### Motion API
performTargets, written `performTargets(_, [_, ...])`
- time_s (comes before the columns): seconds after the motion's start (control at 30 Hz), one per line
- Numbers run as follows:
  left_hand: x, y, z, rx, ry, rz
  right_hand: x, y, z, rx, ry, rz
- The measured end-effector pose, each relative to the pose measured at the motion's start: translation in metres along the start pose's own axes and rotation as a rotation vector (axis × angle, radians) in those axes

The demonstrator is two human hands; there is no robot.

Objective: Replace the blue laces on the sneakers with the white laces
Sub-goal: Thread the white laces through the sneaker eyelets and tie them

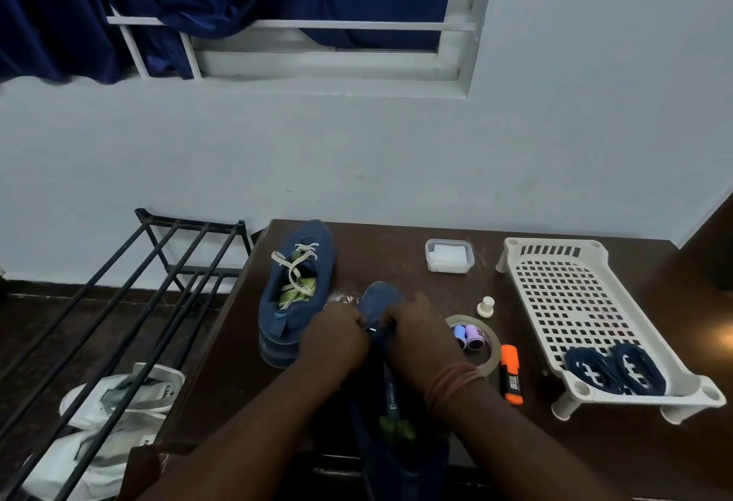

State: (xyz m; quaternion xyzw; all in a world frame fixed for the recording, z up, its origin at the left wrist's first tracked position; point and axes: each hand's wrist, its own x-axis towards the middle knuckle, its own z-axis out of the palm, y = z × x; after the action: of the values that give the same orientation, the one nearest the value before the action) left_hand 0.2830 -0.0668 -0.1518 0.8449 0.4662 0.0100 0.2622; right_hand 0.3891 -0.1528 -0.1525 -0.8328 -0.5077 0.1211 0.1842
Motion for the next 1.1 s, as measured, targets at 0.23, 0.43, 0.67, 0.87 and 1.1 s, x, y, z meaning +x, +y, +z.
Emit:
performTargets(0.23, [0.002,-0.002,-0.006,-0.069,-0.059,-0.048,0.005,-0.015,0.021,-0.349,0.172,-0.071])
performTargets(0.43, [-0.003,0.004,-0.013,-0.036,-0.084,-0.007,0.019,-0.006,-0.013,-0.210,0.176,0.044])
performTargets(0.67, [-0.003,0.001,-0.013,-0.044,-0.126,-0.044,0.015,0.042,-0.111,0.017,0.709,0.367])
performTargets(0.87, [0.000,0.002,-0.013,-0.027,-0.133,-0.034,0.012,0.017,-0.049,-0.063,0.156,0.130])
performTargets(1.1, [0.008,0.003,-0.012,-0.055,-0.112,-0.078,0.020,-0.011,0.007,-0.372,0.051,-0.063])
